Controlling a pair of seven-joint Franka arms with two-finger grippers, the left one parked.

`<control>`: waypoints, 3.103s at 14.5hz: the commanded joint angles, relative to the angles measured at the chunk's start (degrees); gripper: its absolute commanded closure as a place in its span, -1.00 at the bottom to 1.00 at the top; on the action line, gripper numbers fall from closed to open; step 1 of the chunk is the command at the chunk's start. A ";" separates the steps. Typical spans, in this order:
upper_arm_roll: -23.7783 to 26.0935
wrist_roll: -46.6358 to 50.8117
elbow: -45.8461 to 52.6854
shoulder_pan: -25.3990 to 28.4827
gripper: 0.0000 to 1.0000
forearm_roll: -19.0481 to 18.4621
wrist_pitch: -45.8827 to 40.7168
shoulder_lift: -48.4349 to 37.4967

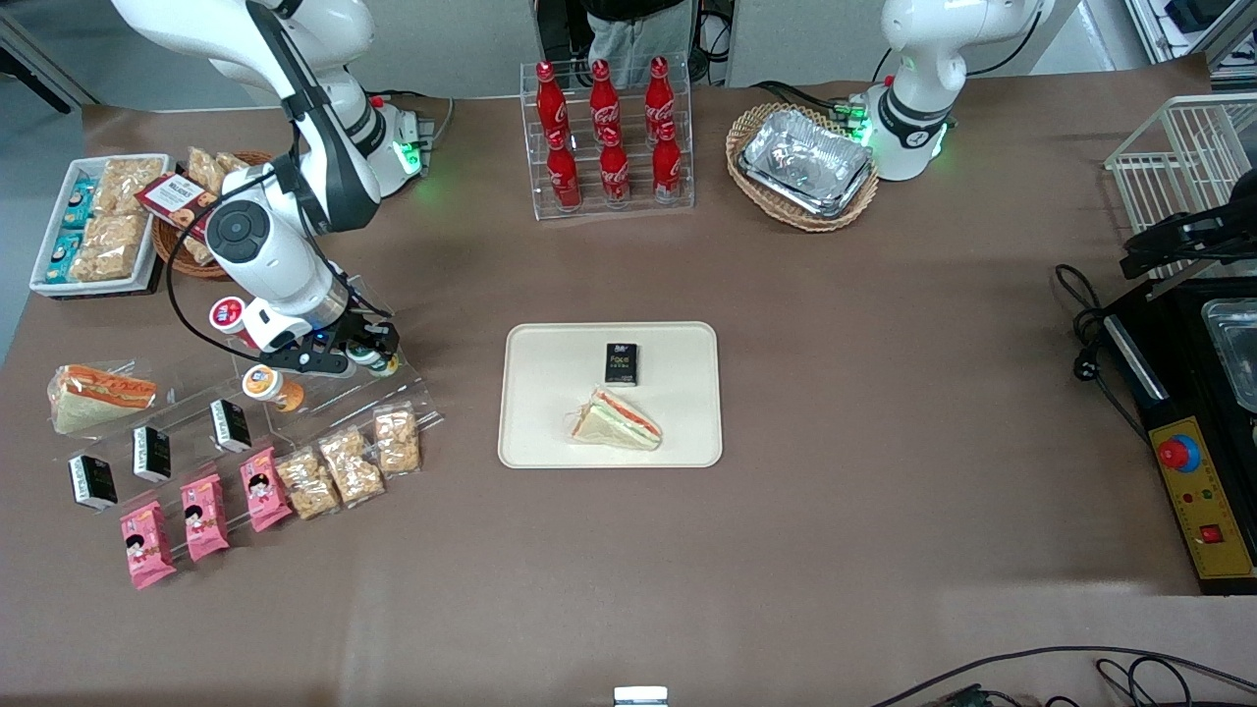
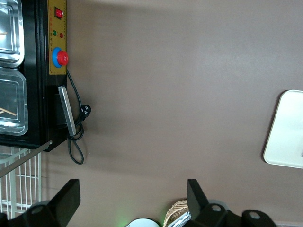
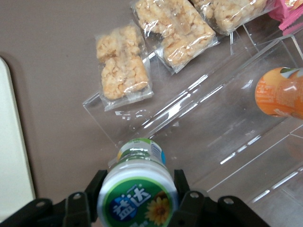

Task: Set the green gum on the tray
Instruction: 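Lift the green gum bottle and carry it over the cream tray, then lower the gum bottle onto the tray and open the right gripper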

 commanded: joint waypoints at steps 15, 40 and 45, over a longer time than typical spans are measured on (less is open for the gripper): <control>0.37 -2.03 35.29 5.77 0.01 2.13 -41.32 -4.29; 0.28 18.55 25.28 23.45 -0.05 2.31 0.94 27.17; 0.28 21.27 25.46 24.33 -0.99 2.40 2.17 27.96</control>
